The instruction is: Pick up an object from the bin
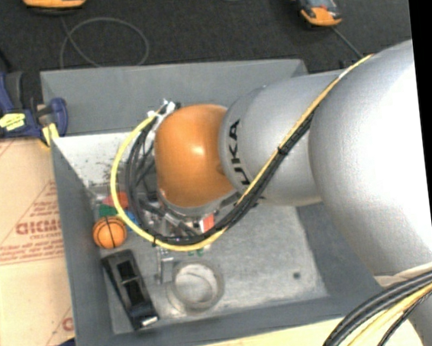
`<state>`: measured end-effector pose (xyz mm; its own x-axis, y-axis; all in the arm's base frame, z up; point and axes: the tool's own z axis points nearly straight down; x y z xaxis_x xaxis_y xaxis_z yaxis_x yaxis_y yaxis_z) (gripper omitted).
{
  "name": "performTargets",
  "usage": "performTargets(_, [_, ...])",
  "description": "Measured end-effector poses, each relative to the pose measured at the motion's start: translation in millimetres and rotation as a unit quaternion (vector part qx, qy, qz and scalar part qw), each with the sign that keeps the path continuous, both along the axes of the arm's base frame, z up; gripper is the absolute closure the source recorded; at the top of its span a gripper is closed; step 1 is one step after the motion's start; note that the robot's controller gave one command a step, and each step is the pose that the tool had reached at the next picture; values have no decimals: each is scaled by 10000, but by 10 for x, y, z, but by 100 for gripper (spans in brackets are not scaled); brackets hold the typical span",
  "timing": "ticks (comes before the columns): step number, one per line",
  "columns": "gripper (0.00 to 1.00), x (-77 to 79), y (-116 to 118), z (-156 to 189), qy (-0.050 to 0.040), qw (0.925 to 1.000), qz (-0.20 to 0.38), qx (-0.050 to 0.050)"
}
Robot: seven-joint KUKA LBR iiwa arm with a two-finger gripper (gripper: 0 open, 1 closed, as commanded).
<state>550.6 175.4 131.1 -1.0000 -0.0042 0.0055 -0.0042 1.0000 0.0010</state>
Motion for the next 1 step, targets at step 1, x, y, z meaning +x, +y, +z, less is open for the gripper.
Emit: performTargets(1, [100,21,-7,46,-38,10000,-27,9])
